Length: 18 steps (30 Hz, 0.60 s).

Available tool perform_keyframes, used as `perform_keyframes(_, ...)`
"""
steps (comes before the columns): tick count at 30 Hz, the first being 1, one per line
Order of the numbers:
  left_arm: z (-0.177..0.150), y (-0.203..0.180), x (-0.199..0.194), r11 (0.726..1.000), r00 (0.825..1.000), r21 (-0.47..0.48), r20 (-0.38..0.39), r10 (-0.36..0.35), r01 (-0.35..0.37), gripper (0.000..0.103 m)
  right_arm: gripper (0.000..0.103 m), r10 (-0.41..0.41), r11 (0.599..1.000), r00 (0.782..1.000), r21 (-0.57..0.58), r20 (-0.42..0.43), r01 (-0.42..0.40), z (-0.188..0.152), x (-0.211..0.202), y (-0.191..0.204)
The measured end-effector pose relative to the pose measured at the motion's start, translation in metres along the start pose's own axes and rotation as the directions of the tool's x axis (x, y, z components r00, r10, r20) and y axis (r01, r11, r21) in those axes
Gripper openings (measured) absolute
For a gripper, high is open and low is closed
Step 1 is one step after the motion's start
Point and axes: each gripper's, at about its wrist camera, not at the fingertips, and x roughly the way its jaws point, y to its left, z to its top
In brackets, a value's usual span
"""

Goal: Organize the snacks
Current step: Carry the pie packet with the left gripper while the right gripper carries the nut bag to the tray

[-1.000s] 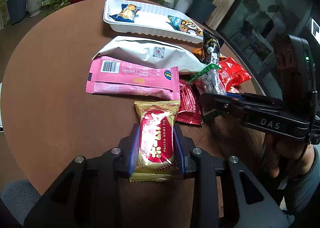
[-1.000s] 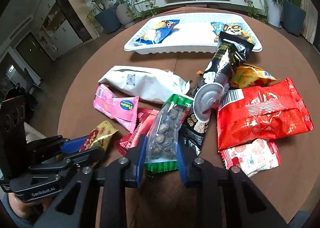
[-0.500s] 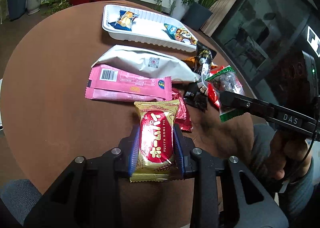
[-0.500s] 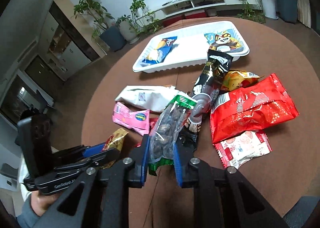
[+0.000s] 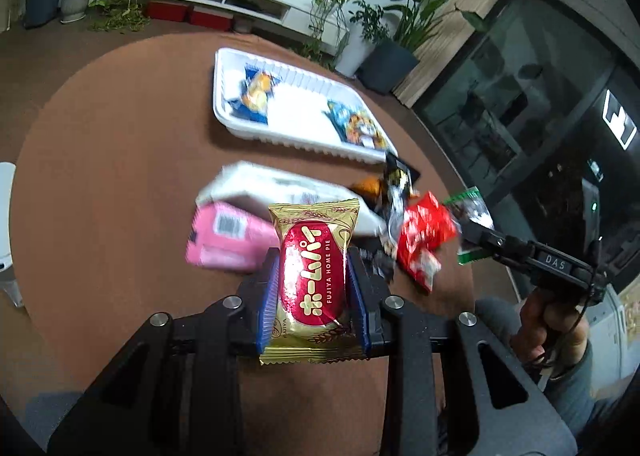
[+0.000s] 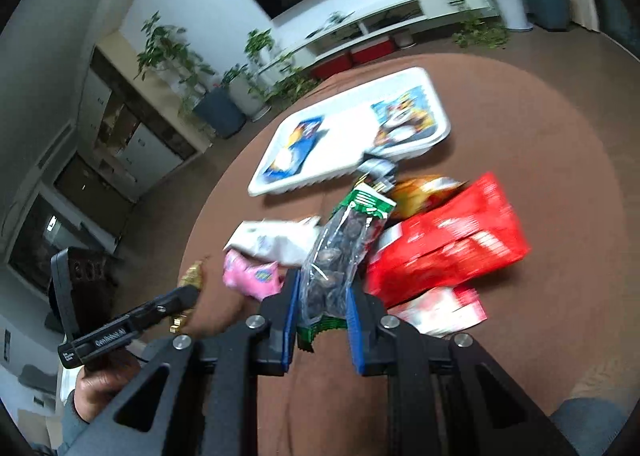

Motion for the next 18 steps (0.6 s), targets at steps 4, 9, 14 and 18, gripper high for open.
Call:
perform_keyframes(4,0.031,0.007,-0.005,1.000,0.999,0.004,0.038,0.012,-0.013,0.029,0.023,-0.041,0.999,0.998,0.019,0.050,0.040,0.023,-0.018,-0.019)
perform_keyframes(9,0.079,0.007,-0.007,0.999,0.997,0.034,0.075,0.028,-0.031,0.029,0.023,-0.089,0.996,0.990,0.009,0.107,0.089,0.069,-0.035,-0.034)
perform_keyframes(14,0.136,-0.006,0.010,0.996,0.996,0.081,0.084,0.032,-0.039,0.029,0.023,-0.096,0.993,0.987,-0.056,0.128,0.104,0.120,-0.026,-0.022)
perform_keyframes(18,0.170,-0.015,0.040,0.993,0.998,0.107,0.055,0.033,-0.038,0.029,0.023,-0.073,0.988,0.993,-0.130,0.098,0.085,0.152,-0.001,0.002)
